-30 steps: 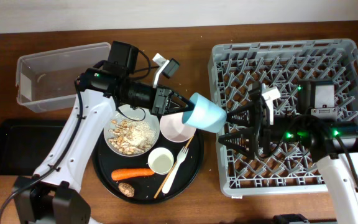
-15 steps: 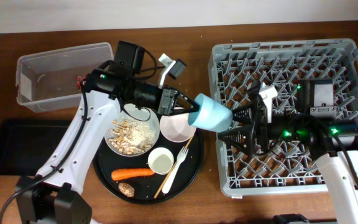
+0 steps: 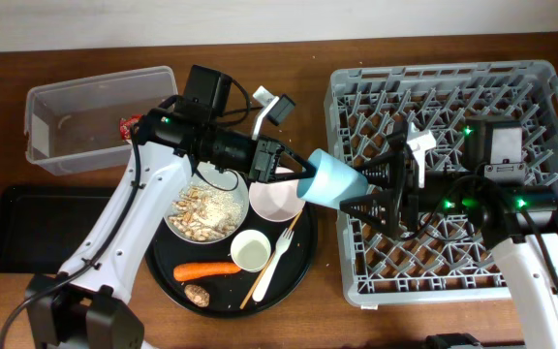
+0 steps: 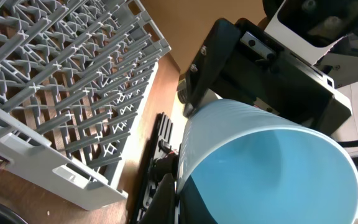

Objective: Sort waste into correct bins and load items into the dishwasher rack
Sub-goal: 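Lift the blue cup and hand it to the right gripper, then place the blue cup upside down in the rack with the right gripper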

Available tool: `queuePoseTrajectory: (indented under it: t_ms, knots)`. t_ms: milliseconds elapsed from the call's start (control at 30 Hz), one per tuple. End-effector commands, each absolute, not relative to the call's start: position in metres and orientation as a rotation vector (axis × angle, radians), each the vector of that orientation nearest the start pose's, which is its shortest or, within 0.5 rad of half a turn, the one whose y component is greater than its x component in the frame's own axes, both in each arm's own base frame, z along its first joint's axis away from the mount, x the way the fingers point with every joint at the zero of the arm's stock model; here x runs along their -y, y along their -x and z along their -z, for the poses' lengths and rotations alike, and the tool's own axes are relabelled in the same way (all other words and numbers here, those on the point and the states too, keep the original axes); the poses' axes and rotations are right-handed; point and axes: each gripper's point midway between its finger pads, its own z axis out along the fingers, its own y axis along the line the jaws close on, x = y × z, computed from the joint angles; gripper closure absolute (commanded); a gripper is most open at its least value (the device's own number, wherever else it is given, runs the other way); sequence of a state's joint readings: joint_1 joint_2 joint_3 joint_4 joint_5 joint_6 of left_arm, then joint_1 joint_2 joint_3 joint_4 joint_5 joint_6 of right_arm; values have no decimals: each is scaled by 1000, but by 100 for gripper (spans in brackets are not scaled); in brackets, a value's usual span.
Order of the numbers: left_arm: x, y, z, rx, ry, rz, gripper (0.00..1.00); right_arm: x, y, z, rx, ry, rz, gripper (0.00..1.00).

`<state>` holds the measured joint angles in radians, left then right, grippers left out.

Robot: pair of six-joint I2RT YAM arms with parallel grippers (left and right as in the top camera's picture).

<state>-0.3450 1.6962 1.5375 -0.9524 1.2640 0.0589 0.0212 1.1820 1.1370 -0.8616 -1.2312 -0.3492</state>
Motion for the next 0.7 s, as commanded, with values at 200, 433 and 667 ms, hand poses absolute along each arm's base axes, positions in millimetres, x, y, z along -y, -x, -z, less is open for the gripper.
queuePoseTrajectory:
  t_ms: [200, 433, 667]
  knots:
    - [280, -285, -297, -2158, -844, 1805, 100, -171, -241, -312, -1826, 876, -1312, 27]
    - [285, -281, -297, -2157, -866, 1807, 98, -171, -241, -312, -1826, 876, -1313, 42]
    - [281, -294, -276, -2262, -824, 1634, 63, -168, -245, -305, -1873, 859, -1266, 54]
